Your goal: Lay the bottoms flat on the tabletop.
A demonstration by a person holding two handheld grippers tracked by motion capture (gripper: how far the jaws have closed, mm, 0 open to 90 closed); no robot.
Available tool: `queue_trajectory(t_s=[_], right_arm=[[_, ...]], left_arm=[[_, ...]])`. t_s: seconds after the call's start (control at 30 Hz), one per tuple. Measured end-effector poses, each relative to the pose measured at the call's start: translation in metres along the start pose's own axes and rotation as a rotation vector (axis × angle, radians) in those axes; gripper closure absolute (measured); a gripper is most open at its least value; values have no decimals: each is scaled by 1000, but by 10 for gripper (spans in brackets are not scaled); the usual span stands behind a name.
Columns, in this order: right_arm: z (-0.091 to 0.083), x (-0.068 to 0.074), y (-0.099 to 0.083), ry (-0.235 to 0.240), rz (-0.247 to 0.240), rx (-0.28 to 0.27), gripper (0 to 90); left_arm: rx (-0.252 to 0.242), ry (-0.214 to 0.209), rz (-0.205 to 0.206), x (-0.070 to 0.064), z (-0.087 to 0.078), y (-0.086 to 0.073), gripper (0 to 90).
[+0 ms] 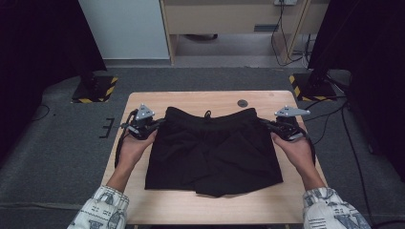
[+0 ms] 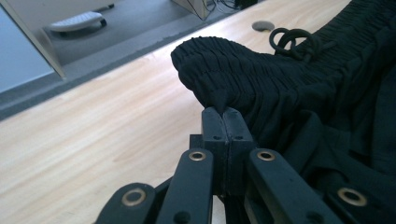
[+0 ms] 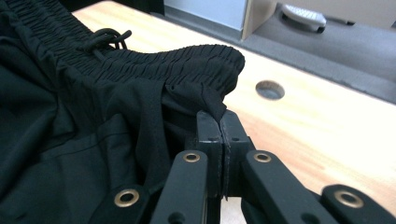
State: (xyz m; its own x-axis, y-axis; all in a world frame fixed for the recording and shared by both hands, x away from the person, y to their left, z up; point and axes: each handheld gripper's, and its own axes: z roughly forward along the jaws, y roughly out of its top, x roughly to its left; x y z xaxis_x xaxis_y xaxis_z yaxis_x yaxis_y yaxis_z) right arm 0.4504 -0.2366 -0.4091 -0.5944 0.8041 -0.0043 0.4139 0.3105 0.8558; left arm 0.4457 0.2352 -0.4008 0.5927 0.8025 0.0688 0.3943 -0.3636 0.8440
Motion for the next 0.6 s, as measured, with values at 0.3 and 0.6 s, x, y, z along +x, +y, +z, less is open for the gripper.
queue_trajectory(t_s=[0.3, 0.6], right_arm=[[-16, 1, 30, -13, -19, -49, 894], [-24, 0, 45, -26, -30, -59, 894]], left_arm=[[-23, 17, 27, 0, -14, 19, 887], [-29, 27, 32, 1, -20, 33, 886]])
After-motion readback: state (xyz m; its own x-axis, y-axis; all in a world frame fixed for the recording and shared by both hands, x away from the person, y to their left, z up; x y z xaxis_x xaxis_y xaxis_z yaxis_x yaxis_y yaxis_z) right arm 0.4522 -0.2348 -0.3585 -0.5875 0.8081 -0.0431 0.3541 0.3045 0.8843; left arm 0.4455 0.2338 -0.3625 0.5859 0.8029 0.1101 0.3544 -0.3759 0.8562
